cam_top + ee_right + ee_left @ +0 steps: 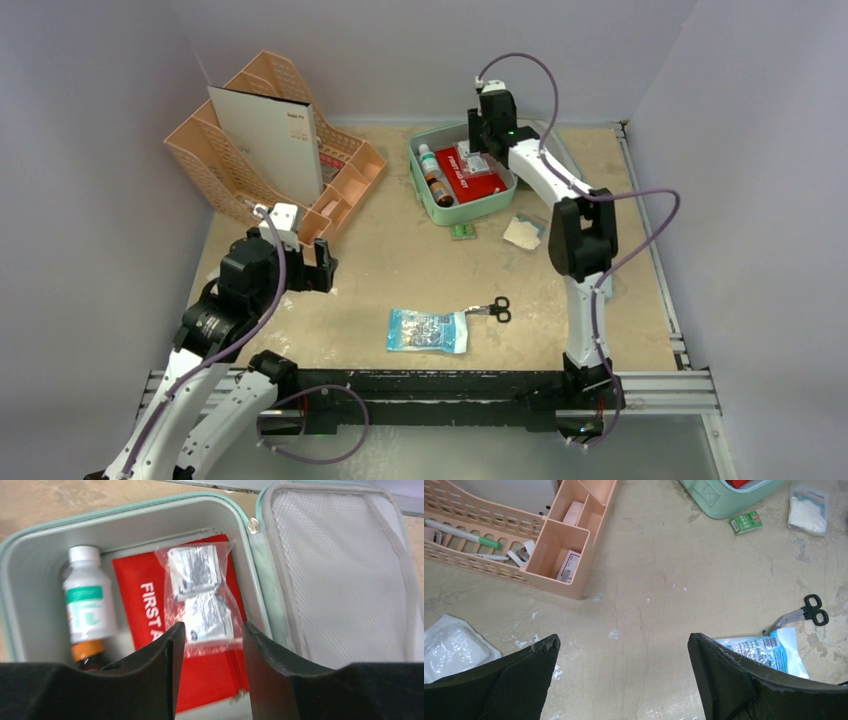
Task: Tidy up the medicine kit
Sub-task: Place the medical item at the medicine box, then pick up the medical item at the center of the board.
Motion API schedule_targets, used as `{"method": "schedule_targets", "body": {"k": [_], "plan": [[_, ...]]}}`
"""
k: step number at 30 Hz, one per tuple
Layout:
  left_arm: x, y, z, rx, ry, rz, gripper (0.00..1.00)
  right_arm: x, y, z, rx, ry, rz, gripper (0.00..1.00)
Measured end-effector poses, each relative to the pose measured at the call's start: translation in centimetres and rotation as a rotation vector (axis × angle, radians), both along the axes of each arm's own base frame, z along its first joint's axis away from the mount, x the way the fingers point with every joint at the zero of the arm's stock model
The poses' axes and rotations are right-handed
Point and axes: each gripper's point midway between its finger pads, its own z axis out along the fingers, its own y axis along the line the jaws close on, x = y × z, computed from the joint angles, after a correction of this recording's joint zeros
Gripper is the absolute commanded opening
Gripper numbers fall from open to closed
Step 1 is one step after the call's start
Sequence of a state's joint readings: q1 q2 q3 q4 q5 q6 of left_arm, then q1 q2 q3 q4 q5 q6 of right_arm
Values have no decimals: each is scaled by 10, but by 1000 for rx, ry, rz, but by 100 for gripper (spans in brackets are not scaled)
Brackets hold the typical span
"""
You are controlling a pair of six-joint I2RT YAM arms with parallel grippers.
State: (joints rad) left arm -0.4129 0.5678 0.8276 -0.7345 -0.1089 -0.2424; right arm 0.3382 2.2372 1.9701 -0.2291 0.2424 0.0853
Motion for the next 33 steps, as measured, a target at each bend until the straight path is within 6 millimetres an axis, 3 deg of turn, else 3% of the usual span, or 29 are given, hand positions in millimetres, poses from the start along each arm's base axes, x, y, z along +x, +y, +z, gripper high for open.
{"method": "schedule_targets", "body": {"k": [6,10,15,19,23,33], "plan": [[3,-5,-5,2,28,-16,99,-46,-8,55,92,-34,-20,57],[5,-21,-7,-23,72,-83,99,-84,-19,62,119,-12,-42,57],[13,-43,-5,-58,113,-171,99,-142,-37,25,124,121,-97,56],[24,-63,-10,-76,167,-238,99,-177,-50,-6,117,216,-154,56],[26,-73,-23,-75,222,-287,99,-189,-60,-26,102,256,-220,56],[18,-74,-18,-91,192,-322,99,-189,-75,-57,77,247,-329,55]]}}
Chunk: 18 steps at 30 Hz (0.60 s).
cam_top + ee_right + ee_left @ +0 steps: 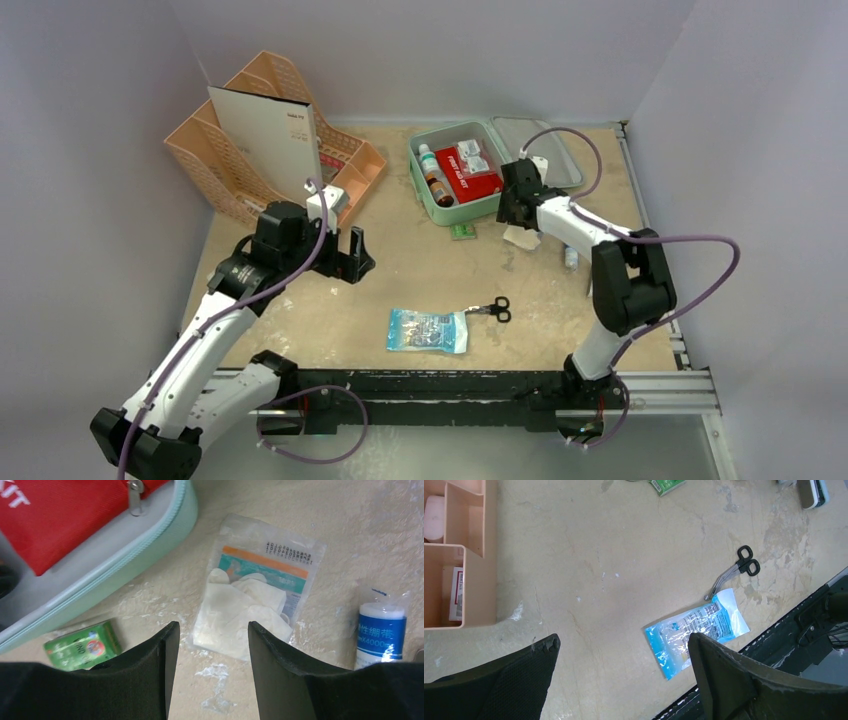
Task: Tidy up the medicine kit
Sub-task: Pick up the medical item at the center of the board.
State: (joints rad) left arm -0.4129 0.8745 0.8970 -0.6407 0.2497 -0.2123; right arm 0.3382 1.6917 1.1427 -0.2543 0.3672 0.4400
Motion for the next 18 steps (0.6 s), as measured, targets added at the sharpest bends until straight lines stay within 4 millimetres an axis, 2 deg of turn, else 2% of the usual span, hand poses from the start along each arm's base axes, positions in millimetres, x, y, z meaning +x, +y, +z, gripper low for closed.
{"method": "schedule_targets", "body": {"k": [9,18], "plan": [[-1,0,2,-7,-10,-4,98,-2,-9,-39,-47,63,-47,51],[-3,0,4,-11,-19,-4,98,-6,-11,-53,-57,89,-39,47]]}}
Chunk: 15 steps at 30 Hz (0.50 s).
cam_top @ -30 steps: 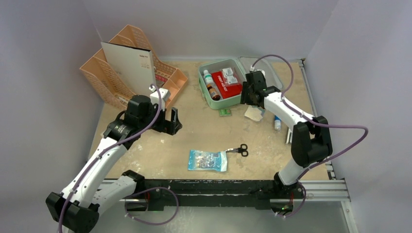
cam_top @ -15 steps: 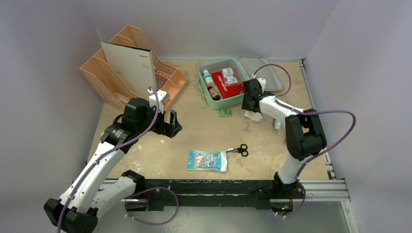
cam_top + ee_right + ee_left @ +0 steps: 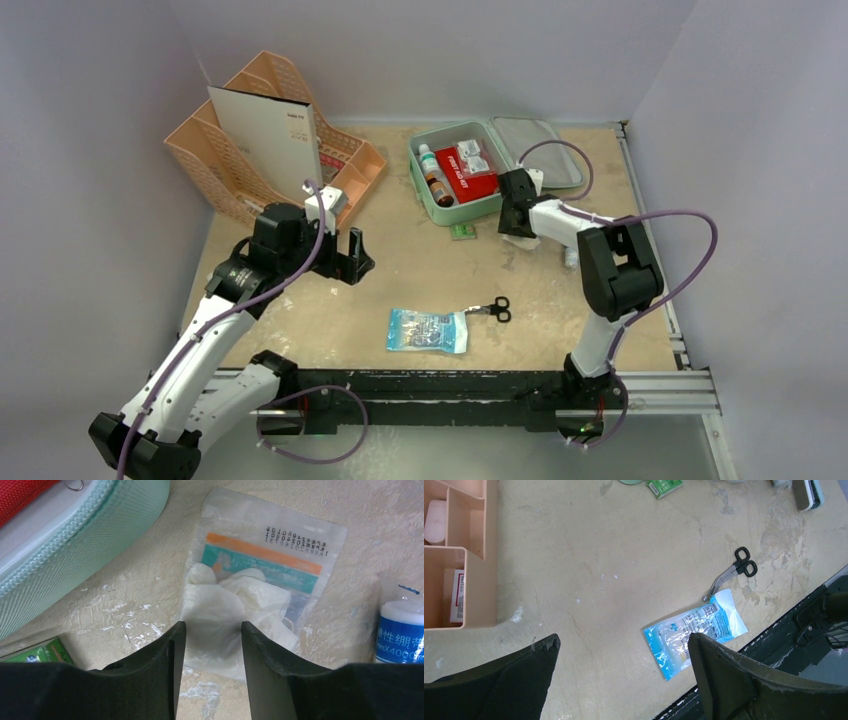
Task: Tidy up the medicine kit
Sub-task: Pick up the medical item at the center of the board.
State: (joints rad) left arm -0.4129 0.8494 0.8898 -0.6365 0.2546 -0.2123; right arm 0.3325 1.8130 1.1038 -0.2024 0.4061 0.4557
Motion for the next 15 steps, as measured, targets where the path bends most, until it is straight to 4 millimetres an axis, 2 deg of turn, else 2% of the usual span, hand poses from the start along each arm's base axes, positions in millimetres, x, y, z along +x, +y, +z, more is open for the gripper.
{"method": "schedule_targets", "body": {"k": [5,11,15], "plan": [[0,0,0,0,0,0,98,0,0,-3,-8,5,12,35],[0,0,0,4,-3,-2,98,1,0,-2,-13,2,29,11],[0,1,0,9,-8,-7,98,1,-1,0,-16,-3,40,0]]}}
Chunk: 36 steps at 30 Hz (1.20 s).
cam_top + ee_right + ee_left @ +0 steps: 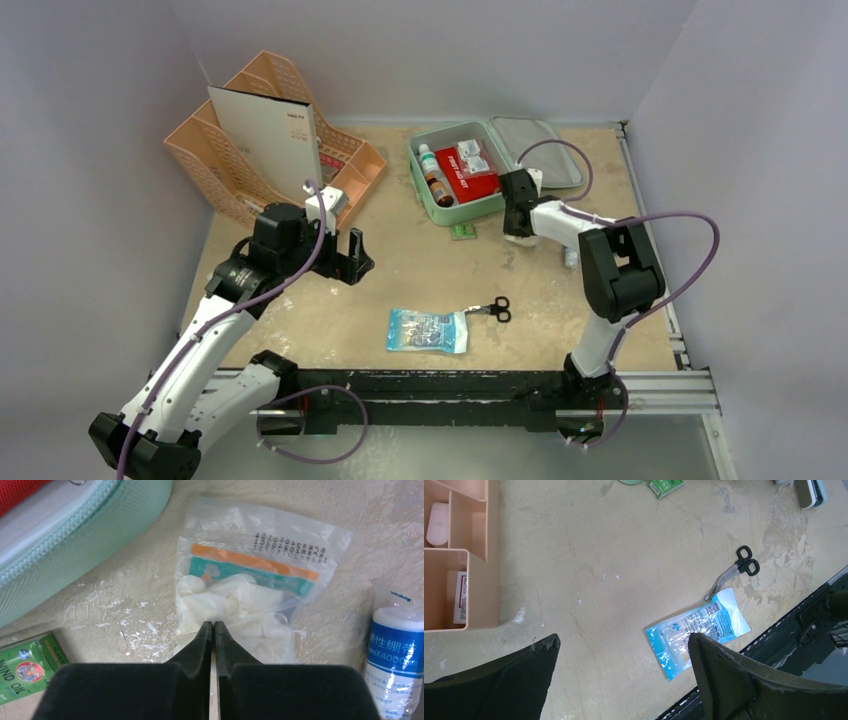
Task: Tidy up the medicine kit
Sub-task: Pick up the medical item at the center of the board, then place the medical item at the medicine box.
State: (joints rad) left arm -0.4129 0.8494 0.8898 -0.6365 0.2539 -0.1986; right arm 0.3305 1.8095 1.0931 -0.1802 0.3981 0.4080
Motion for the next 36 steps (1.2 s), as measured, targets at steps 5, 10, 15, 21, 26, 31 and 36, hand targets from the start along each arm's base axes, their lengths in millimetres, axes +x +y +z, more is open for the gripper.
{"method": "schedule_targets", "body": {"k": [5,10,15,21,26,31,36], "plan": [[0,0,0,0,0,0,98,-6,-1,4,-4,3,23,0],[0,0,0,1,-1,0,98,-12,-2,18,0,-13,51,0],[0,0,0,1,-1,0,98,-13,-3,47,6,-75,75,0],[0,0,0,1,0,0,98,-16,0,76,27,-140,125,0],[0,0,0,1,0,1,98,-15,10,100,62,-204,181,0],[1,1,0,3,-1,3,98,-4,31,116,103,-268,277,0],[1,1,0,5,-2,6,98,20,62,134,137,-323,395,0]]}}
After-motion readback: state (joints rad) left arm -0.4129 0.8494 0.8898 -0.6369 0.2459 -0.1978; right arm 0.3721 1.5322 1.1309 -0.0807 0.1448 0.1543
